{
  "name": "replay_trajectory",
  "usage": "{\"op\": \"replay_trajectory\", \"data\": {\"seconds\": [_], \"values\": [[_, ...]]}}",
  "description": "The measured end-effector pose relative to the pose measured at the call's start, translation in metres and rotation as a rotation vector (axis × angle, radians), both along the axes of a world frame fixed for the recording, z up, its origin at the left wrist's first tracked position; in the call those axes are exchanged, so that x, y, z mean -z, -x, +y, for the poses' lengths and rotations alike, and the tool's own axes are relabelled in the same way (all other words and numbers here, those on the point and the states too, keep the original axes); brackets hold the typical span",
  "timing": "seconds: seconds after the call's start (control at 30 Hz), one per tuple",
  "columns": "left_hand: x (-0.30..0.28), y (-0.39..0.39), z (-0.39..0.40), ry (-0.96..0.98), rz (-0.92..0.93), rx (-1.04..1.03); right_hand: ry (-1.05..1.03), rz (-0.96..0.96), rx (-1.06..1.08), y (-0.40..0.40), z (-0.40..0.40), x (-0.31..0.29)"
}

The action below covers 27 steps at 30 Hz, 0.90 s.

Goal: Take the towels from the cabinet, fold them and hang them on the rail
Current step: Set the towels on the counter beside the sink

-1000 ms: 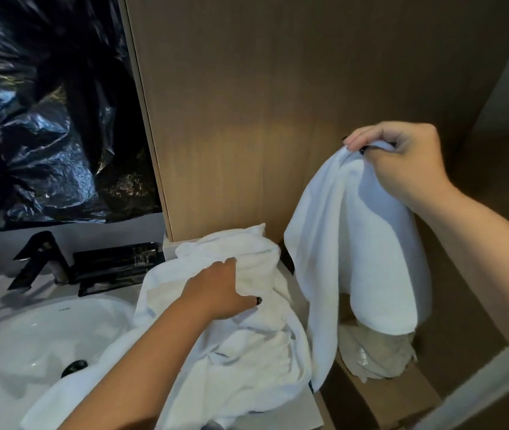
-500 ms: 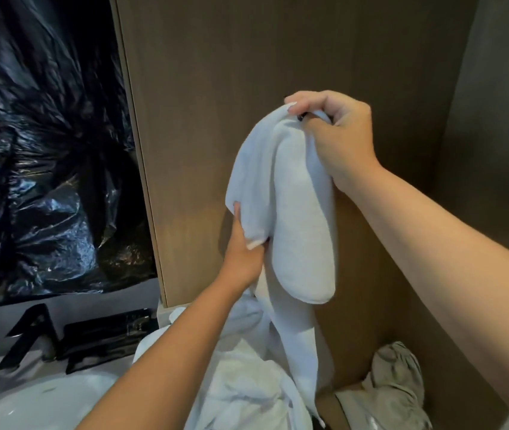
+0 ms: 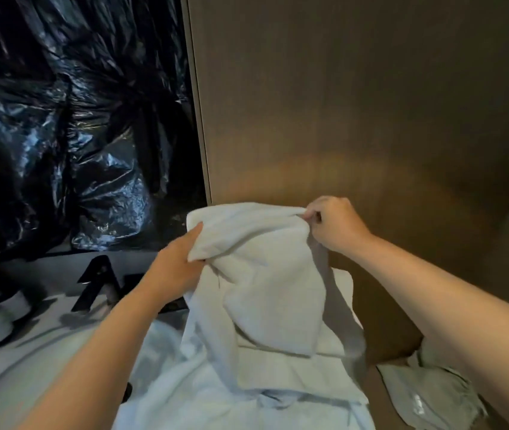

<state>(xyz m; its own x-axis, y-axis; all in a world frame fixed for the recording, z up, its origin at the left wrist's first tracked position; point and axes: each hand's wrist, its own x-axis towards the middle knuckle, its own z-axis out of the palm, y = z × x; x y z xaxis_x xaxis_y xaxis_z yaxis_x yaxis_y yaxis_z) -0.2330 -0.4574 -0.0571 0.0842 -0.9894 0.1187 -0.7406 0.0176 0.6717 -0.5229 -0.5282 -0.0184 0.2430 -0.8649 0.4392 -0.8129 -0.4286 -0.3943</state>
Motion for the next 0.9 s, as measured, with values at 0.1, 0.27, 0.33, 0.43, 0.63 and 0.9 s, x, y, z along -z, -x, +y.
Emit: {"op": "replay_trajectory", "data": {"seconds": [0.1, 0.27, 0.33, 0.43, 0.63, 0.9], "values": [[0.039, -0.005, -0.007, -0.274, -0.253, 0.018, -0.05, -0.019, 0.004, -0.034, 0.0, 0.044], [0.084, 0.021, -0.017, -0.103, -0.304, 0.052, -0.091, 0.089, -0.199, -0.065, 0.012, 0.112], [0.108, 0.031, -0.022, -0.002, -0.346, 0.036, -0.124, 0.136, -0.172, -0.061, 0.008, 0.144], [0.148, 0.051, -0.023, 0.066, -0.447, 0.028, -0.146, 0.167, -0.106, -0.049, 0.006, 0.186], [0.205, 0.071, -0.023, 0.087, -0.452, -0.064, -0.13, 0.162, -0.09, -0.047, -0.005, 0.225], [0.221, 0.074, -0.032, 0.159, -0.447, -0.08, -0.139, 0.127, -0.133, -0.042, -0.02, 0.244]]}}
